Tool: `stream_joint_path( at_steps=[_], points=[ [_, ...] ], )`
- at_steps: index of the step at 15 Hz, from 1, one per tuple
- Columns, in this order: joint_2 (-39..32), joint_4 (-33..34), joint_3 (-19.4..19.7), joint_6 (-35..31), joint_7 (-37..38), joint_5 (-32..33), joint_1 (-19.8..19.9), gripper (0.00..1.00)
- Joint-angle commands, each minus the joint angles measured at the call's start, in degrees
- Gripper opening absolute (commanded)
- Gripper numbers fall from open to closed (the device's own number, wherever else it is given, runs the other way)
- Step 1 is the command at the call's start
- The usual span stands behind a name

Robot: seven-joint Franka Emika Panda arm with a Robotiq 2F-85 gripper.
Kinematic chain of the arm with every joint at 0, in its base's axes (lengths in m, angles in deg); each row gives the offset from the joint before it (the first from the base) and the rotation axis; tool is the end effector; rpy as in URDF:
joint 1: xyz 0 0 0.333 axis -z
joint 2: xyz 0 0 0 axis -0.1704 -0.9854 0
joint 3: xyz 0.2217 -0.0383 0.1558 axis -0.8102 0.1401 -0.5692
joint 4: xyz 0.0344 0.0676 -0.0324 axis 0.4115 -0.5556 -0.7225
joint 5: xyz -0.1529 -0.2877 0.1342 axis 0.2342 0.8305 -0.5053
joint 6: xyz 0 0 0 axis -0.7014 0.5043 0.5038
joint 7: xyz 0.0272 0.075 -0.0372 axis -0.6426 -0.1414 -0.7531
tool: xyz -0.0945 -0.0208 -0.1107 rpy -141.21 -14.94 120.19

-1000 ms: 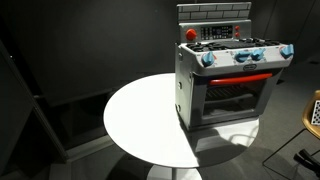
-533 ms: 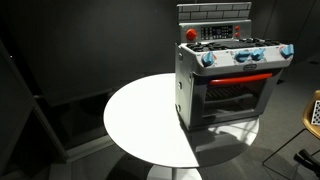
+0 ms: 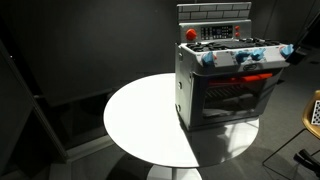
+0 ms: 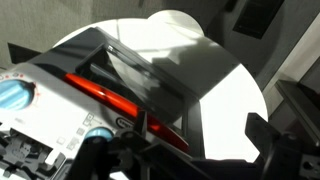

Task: Push the top right button on the toy stove

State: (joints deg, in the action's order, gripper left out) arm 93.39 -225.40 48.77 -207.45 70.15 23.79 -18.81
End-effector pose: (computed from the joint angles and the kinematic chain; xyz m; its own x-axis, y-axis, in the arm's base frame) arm 0.3454 0.1308 0.4358 0.9344 0.2555 0.2481 0.2237 -0.9631 0.1494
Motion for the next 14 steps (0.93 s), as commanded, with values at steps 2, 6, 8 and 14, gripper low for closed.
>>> stream_joint_path(
  at_steps=[2, 6, 8, 14],
  points=[
    [-4.6, 5.8, 2.9, -4.5, -3.5, 0.6, 0.9, 1.0],
    [-7.1, 9.6, 5.7, -7.0, -5.8, 0.2, 2.1, 1.0],
    [-8.5, 11.3, 7.2, -7.9, -7.0, 0.0, 2.7, 1.0],
    [-14.0, 16.7, 11.3, -9.3, -9.1, -0.2, 5.6, 1.0]
  ],
)
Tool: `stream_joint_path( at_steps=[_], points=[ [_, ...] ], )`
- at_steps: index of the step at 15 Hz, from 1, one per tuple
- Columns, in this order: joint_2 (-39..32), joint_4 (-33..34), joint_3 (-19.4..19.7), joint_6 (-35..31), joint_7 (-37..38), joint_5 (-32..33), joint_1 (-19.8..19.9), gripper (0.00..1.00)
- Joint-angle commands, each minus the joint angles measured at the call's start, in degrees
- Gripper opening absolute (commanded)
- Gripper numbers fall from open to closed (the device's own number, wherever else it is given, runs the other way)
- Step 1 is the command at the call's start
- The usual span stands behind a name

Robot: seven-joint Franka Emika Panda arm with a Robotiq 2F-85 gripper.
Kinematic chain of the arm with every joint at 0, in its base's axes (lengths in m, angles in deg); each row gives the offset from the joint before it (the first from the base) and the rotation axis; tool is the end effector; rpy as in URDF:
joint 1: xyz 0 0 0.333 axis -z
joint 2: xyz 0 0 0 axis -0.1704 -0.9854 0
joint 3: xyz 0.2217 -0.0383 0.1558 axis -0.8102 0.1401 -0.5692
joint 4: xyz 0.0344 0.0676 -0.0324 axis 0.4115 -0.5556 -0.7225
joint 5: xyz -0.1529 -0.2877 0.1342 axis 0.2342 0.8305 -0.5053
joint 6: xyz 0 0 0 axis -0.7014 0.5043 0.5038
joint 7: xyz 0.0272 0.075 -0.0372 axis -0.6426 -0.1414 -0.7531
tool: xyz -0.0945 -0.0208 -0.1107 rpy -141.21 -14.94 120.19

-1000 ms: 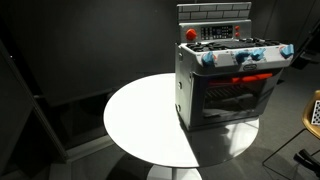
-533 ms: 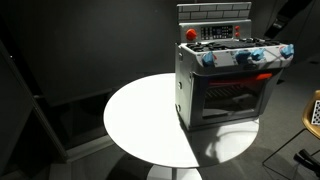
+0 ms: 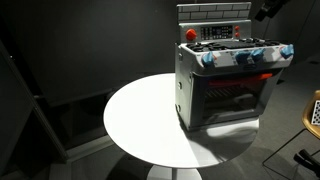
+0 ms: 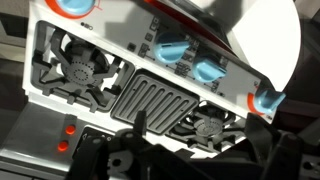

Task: Push the top right button on the toy stove

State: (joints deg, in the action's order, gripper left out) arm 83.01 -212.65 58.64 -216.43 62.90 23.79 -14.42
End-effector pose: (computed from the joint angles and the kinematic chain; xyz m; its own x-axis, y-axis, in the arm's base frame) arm 0.4367 0.0563 0.4956 0.8894 0.1566 0.4295 0.1406 -0.9877 0.0689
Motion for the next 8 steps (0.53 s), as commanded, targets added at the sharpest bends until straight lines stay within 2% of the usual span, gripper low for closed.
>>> stream_joint_path(
  at_steps=[1, 4, 5, 8],
  points=[
    [-4.5, 4.9, 1.8, -0.5, -2.0, -0.2, 1.6, 1.0],
    [-7.0, 7.5, 2.4, 0.1, -1.9, -0.2, 2.4, 1.0],
    [-4.7, 4.5, 1.8, -0.5, -1.0, -0.2, 2.3, 1.0],
    [-5.4, 4.7, 1.8, -0.5, -1.0, -0.2, 2.4, 1.0]
  ],
)
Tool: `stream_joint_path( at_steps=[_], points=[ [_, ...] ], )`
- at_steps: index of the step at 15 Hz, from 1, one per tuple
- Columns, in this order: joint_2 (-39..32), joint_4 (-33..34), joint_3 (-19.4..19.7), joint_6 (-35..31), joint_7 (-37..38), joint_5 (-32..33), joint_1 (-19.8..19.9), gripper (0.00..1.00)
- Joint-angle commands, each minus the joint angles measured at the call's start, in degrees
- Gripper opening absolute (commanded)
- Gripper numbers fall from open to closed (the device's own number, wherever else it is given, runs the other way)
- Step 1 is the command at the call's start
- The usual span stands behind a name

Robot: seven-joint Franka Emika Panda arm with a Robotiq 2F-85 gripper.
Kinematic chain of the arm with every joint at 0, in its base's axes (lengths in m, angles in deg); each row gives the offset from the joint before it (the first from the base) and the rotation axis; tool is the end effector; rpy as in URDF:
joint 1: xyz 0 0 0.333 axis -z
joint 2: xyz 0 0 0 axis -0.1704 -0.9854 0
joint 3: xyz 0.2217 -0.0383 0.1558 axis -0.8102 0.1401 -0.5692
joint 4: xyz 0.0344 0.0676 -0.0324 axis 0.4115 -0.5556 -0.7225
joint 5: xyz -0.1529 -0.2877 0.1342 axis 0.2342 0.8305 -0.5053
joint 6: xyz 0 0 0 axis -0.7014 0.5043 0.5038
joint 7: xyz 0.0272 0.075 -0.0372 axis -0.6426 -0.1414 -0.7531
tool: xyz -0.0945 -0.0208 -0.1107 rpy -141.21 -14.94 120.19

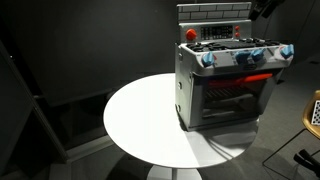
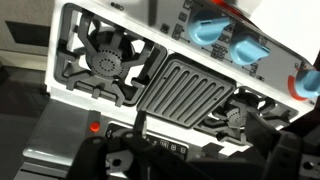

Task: Push the top right button on the toy stove

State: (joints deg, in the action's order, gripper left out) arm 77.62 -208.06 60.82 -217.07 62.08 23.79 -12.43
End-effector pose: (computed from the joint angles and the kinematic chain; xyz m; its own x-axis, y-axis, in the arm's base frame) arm 0.4656 0.0250 0.4944 0.8982 0.1025 0.4275 0.0868 -0.9946 0.0562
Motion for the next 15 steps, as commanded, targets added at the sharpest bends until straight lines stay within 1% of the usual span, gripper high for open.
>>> stream_joint_path(
  at_steps=[1, 5, 6, 7, 9, 12, 15],
  points=[
    [0.0, 0.1, -0.4, 0.1, -0.1, -0.2, 0.4, 1.0],
    [0.1, 0.1, -0.5, 0.1, -0.1, -0.2, 0.4, 1.0],
    [0.0, -0.5, -1.4, -1.8, 1.3, 2.0, 1.3, 1.0],
    [-0.6, 0.2, -1.3, -2.2, 1.6, 2.2, 1.6, 1.0],
    [-1.7, 1.4, -1.9, -6.3, 3.2, 5.3, 3.2, 1.0],
    [-4.4, 3.7, -1.3, -9.8, 3.4, 6.3, 4.3, 1.0],
    [-7.2, 5.8, -1.0, -11.2, 3.6, 6.0, 5.4, 1.0]
  ],
)
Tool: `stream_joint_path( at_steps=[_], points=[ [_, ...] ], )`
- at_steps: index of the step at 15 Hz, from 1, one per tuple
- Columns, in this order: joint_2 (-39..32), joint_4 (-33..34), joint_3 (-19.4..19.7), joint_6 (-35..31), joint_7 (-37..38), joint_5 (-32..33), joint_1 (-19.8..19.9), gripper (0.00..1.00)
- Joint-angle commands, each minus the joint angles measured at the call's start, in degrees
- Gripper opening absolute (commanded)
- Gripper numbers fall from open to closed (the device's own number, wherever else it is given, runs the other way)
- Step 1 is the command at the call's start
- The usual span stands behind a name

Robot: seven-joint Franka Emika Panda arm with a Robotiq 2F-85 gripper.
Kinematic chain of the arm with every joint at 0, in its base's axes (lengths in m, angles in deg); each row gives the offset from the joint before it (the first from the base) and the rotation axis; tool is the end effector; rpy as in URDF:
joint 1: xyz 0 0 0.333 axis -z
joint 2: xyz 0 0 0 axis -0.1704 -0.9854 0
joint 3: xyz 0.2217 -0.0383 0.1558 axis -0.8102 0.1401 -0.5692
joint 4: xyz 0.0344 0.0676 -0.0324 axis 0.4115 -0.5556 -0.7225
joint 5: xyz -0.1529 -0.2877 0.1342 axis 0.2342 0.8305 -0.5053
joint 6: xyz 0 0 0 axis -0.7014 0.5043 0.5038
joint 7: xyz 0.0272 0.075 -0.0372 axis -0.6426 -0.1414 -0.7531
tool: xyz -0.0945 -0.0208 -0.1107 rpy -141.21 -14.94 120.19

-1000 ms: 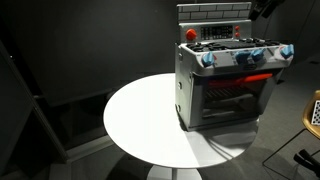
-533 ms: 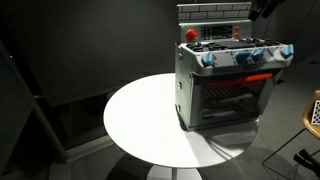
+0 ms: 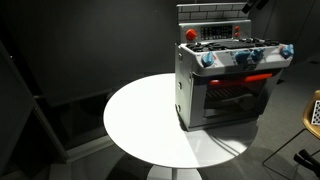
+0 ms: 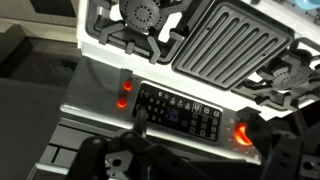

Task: Push the top right button on the toy stove

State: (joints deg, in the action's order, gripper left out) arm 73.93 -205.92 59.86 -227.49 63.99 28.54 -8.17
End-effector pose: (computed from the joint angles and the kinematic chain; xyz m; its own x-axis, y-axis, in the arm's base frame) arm 0.4967 -0.0011 0.5092 0.8247 0.0925 0.5579 0.0289 -0.9921 0.1218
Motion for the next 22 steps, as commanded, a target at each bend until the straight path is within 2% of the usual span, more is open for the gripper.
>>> stream_joint_path(
  at_steps=[1, 15, 22],
  points=[
    [-4.4, 4.4, 0.2, -0.8, 1.5, 0.8, 1.1, 1.0],
    [-13.5, 10.1, 2.0, 0.7, 8.6, -0.3, 1.7, 1.0],
    [-17.1, 13.3, 2.8, 0.8, 7.9, -1.4, 1.4, 1.0]
  ],
)
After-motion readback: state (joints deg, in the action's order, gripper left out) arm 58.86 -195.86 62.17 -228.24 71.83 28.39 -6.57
